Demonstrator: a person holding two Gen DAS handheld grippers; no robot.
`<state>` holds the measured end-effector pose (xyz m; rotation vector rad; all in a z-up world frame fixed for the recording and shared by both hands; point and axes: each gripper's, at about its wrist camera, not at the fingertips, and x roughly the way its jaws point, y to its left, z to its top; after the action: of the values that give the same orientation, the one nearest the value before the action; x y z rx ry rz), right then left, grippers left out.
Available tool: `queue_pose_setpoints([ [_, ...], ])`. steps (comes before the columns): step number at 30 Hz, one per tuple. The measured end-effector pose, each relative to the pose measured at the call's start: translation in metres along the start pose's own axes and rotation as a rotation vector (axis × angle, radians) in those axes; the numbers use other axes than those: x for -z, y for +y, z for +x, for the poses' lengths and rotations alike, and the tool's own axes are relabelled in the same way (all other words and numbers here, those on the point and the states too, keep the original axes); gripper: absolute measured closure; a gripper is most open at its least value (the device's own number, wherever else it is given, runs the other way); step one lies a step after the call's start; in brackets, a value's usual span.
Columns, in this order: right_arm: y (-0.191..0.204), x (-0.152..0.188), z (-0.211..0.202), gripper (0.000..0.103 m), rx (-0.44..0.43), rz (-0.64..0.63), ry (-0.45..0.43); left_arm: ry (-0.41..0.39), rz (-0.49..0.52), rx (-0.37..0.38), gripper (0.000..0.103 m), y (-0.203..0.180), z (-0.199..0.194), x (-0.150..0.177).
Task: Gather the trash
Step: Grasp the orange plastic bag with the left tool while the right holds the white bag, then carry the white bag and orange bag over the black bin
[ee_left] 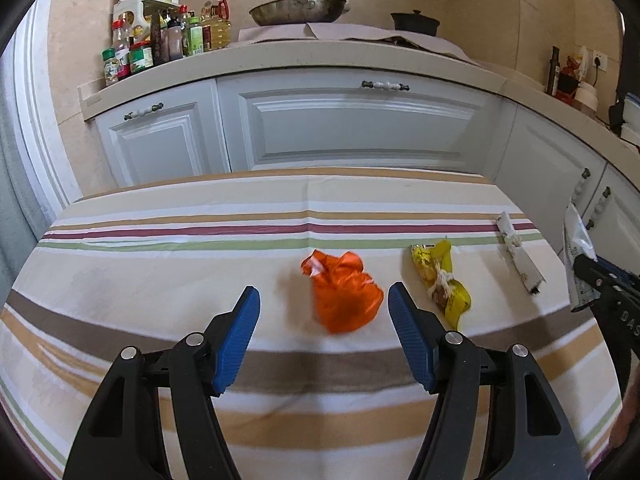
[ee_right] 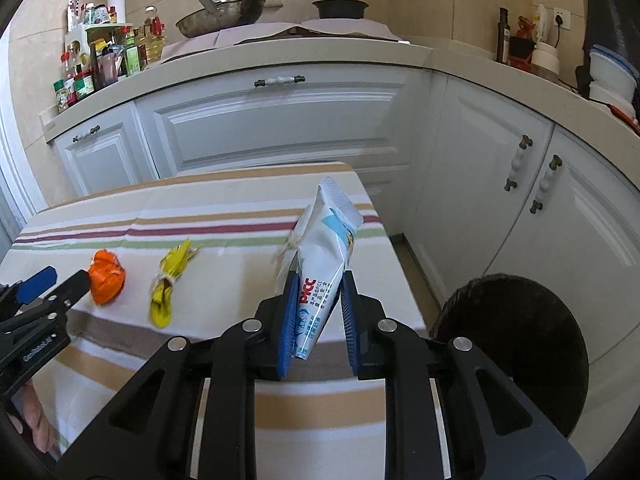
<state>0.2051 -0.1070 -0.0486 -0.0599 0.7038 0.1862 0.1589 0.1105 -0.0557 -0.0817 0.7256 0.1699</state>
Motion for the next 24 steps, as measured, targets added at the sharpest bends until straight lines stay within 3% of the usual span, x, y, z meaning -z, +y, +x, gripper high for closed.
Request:
queue_pose_setpoints([
  [9, -0.009, -0.013, 0.018, 0.083, -0.024, -0.006, 0.001, 0.102, 0.006, -0.003, 0.038, -0.006, 0.031, -0.004],
  [11, -0.011, -0.013, 0.02, 0.083, -0.029, -0.002, 0.004, 0.117, 0.003, 0.006, 0.043, -0.005, 0.033, -0.004],
  [13, -0.011, -0.013, 0.021, 0.083, -0.031, -0.002, 0.006, 0.131, 0.005, 0.017, 0.057, -0.005, 0.035, -0.003],
  [14, -0.011, -0.013, 0.021, 0.083, -0.031, -0.003, 0.007, 0.139, 0.008, 0.021, 0.058, -0.006, 0.037, -0.003],
  [24, -0.013, -0.007, 0.007, 0.082, -0.026, 0.009, -0.006, 0.071, 0.052, 0.0, 0.06, -0.013, 0.017, -0.003],
])
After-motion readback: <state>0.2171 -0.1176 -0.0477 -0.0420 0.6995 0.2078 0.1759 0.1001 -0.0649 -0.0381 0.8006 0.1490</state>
